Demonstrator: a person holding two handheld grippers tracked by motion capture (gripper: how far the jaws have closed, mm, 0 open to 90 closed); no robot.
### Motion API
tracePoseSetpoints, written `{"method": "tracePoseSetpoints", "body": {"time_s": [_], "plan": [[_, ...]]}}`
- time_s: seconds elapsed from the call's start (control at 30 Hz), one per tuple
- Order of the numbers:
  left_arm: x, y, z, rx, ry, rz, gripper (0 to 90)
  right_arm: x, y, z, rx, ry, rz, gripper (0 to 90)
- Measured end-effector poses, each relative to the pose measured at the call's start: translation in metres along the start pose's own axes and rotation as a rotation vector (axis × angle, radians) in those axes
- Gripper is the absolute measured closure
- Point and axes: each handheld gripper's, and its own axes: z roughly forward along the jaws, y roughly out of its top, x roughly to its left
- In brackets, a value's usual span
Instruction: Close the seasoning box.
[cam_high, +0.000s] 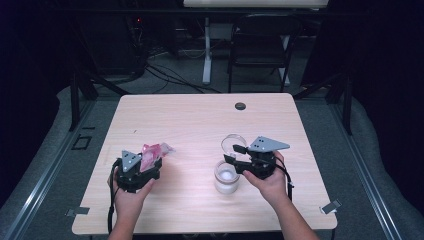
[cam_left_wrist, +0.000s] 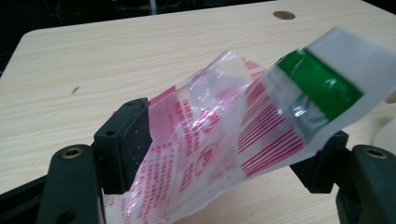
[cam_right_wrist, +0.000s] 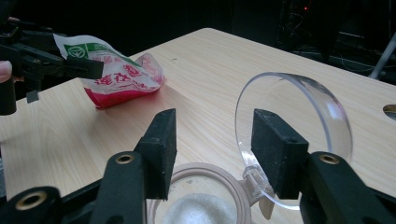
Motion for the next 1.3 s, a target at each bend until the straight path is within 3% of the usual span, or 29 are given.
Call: {"method": "tracePoseSetpoints", "body": {"time_s": [0.3,0.47,0.7,1.0,1.3], "plan": [[-0.026,0.0,0.008,0.055,-0.091,0.078,28.7,-0.002,0.0,-0.006,0.011,-0.002,-0.007,60.3],[-0.041,0.001,0.009,0.061,-0.136,0.121,28.6,-0.003,0.0,-0.009,-0.001,-0.007,-0.006,63.6],[-0.054,0.002,0.008,0.059,-0.183,0.137,28.5,-0.005,0.0,-0.013,0.0,-0.001,0.001,67.2],[-0.066,0.003,0.009,0.056,-0.213,0.159,28.6,-0.008,0.001,-0.019,0.008,-0.021,-0.003,75.2],[-0.067,0.003,0.009,0.059,-0.215,0.165,29.7,-0.019,0.003,-0.029,0.002,-0.068,0.008,77.3]]}}
